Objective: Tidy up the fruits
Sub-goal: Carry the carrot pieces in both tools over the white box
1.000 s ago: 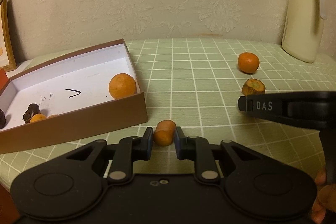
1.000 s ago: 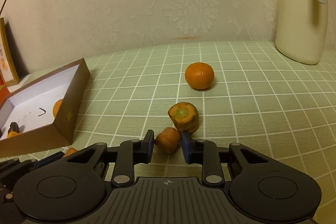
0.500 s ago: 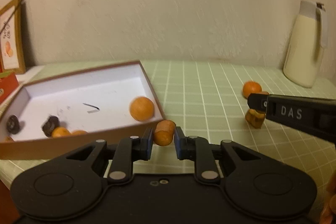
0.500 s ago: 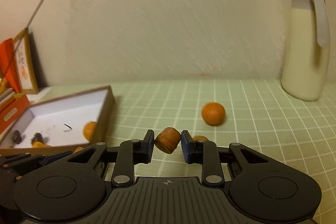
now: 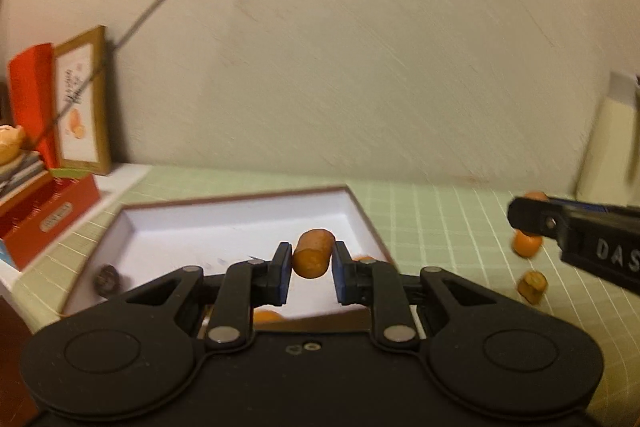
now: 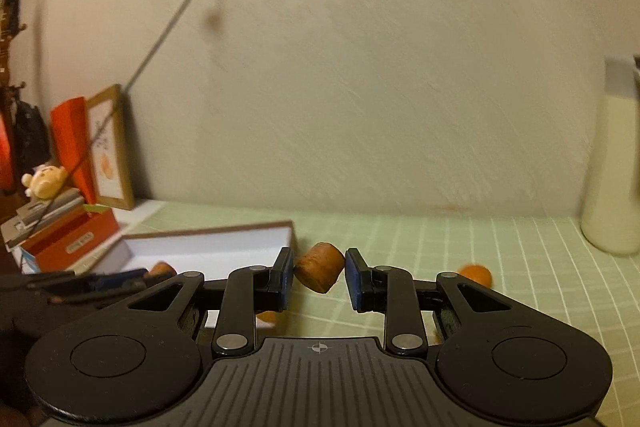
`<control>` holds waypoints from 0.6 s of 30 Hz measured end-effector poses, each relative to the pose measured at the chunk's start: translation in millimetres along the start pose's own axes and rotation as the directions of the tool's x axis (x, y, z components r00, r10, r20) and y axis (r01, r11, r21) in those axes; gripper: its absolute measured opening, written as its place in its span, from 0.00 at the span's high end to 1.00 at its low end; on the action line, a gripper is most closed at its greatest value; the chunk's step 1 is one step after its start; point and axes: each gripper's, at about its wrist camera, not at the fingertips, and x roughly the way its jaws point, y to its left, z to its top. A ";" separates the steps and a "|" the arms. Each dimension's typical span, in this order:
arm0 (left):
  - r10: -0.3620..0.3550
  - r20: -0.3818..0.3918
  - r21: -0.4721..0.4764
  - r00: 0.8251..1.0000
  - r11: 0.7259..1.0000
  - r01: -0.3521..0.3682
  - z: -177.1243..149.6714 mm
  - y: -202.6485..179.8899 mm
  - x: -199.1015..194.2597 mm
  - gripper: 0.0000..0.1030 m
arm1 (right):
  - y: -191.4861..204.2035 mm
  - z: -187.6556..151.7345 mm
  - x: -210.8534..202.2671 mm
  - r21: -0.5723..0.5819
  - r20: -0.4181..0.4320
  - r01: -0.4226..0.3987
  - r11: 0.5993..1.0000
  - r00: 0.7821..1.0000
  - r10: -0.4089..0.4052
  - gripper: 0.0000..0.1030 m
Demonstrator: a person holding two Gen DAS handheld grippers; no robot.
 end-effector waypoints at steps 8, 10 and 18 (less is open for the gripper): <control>0.075 0.042 -0.030 0.996 0.997 -0.074 12.4 37.7 -13.5 0.89 | 30.7 7.9 -1.1 -0.048 0.049 -0.069 0.996 0.996 0.071 0.73; 0.091 0.047 -0.036 0.995 0.995 -0.089 14.3 46.2 -14.9 0.89 | 38.9 9.7 -1.0 -0.058 0.060 -0.087 0.994 0.994 0.091 0.73; 0.153 0.063 -0.061 0.986 0.987 -0.149 22.2 79.9 -15.1 0.89 | 64.8 11.7 11.2 -0.099 0.067 -0.139 0.985 0.987 0.146 0.73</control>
